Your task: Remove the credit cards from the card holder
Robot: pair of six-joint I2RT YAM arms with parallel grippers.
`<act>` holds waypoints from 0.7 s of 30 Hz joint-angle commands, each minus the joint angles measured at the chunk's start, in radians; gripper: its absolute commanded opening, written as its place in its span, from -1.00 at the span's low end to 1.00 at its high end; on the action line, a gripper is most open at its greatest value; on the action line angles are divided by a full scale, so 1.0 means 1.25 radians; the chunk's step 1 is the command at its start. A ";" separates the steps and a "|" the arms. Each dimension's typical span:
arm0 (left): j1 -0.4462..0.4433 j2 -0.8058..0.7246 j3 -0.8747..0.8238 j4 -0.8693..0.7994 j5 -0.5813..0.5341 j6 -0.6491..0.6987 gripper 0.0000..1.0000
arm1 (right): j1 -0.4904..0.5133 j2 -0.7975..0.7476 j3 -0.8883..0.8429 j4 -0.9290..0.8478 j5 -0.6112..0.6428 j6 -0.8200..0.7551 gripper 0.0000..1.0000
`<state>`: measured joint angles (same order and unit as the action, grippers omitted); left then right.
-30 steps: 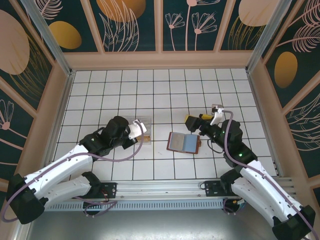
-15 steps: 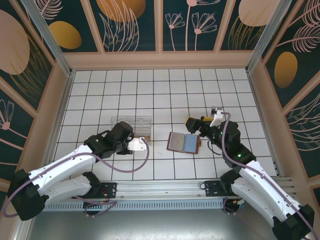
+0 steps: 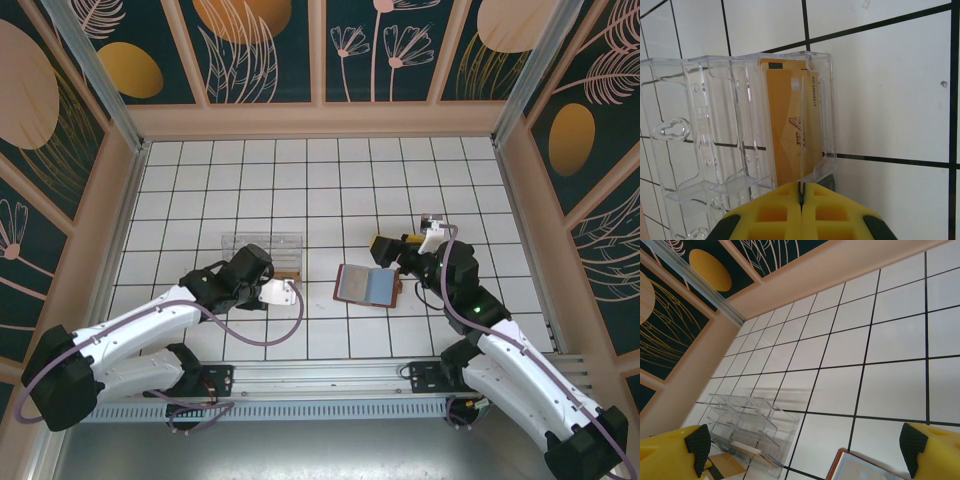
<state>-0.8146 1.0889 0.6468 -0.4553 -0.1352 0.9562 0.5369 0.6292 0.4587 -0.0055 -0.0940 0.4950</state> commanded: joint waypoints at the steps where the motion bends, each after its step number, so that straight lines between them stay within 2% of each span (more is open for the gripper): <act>1: -0.008 0.027 0.022 0.012 0.021 -0.012 -1.00 | 0.004 -0.004 -0.012 0.011 0.010 -0.013 0.98; 9: -0.016 0.102 0.062 0.029 0.026 -0.044 -1.00 | 0.001 -0.006 -0.023 0.016 0.007 -0.014 0.98; 21: -0.016 0.142 0.066 0.046 -0.005 -0.089 -1.00 | -0.007 -0.006 -0.032 0.027 -0.014 -0.007 0.98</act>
<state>-0.8310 1.2587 0.7086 -0.4183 -0.1333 0.8799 0.5323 0.6292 0.4290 -0.0044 -0.0990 0.4950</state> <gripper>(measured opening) 0.062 0.989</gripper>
